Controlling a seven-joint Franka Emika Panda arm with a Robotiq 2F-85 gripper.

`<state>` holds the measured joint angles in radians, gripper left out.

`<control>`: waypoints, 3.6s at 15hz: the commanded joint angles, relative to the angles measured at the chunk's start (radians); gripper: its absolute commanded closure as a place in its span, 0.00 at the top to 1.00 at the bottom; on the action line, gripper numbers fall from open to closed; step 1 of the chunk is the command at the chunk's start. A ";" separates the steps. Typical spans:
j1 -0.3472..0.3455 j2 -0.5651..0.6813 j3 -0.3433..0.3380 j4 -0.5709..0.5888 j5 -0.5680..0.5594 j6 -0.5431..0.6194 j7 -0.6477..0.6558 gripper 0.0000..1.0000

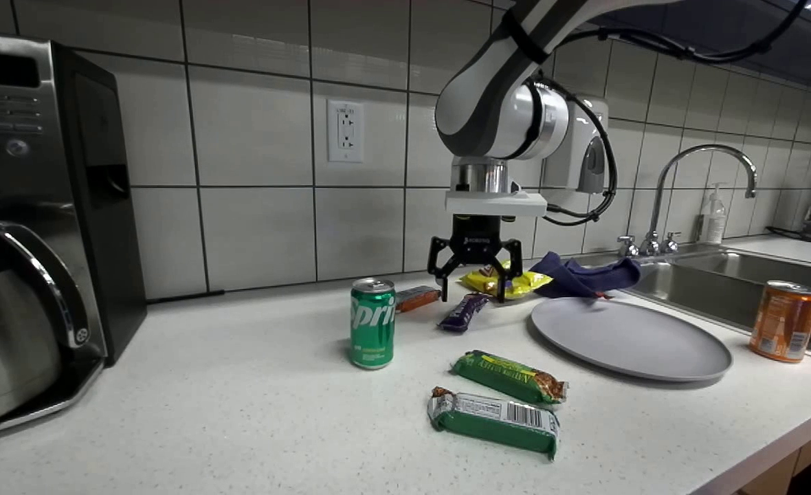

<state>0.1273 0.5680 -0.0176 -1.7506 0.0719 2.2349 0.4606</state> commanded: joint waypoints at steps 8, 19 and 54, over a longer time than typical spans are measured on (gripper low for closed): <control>0.023 0.075 -0.025 0.065 0.015 0.062 0.101 1.00; 0.035 0.067 -0.039 0.054 0.000 0.082 0.113 0.12; -0.060 -0.399 -0.073 -0.452 -0.138 0.121 -0.037 0.04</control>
<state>0.0942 0.2363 -0.0936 -2.1250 -0.0472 2.3282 0.4532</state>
